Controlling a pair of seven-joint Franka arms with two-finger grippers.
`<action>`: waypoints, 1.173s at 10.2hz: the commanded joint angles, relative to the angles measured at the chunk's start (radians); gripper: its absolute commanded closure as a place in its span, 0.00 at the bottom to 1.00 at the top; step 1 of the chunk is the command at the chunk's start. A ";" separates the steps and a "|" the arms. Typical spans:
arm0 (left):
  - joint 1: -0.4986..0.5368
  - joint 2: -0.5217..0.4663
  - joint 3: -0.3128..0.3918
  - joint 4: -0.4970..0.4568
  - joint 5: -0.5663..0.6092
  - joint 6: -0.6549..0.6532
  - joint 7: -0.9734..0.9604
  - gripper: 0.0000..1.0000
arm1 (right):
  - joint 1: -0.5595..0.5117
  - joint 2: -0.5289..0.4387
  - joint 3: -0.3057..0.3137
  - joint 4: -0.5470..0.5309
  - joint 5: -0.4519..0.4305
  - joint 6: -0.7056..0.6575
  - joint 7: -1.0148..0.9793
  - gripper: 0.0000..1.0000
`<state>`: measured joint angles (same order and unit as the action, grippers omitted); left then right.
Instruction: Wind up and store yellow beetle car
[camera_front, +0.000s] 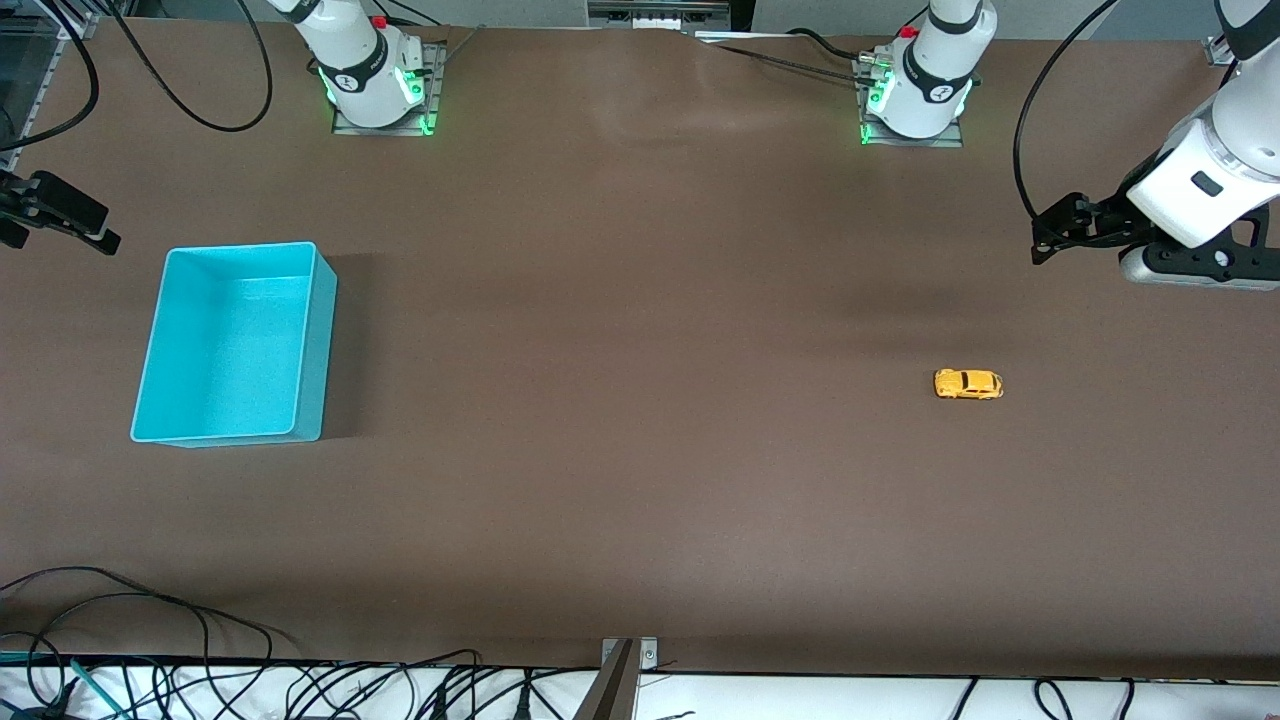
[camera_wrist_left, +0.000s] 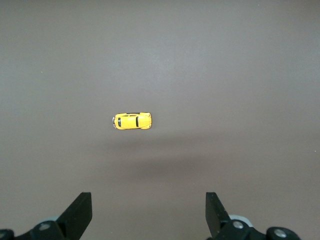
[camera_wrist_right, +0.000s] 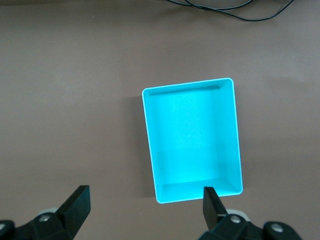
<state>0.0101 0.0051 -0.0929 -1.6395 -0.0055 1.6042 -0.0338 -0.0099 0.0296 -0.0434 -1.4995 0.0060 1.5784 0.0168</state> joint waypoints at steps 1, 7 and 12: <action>0.014 0.015 -0.001 0.036 -0.040 -0.024 0.003 0.00 | -0.018 -0.016 0.014 -0.013 -0.003 -0.005 -0.021 0.00; 0.013 0.006 -0.007 0.041 -0.036 -0.050 0.003 0.00 | -0.021 -0.013 0.010 0.005 0.002 0.009 -0.015 0.00; 0.011 0.009 -0.007 0.050 -0.030 -0.053 0.002 0.00 | -0.021 -0.010 0.008 0.002 0.000 -0.003 -0.015 0.00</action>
<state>0.0159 0.0050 -0.0967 -1.6194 -0.0140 1.5766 -0.0338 -0.0168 0.0293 -0.0436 -1.4958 0.0060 1.5861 0.0163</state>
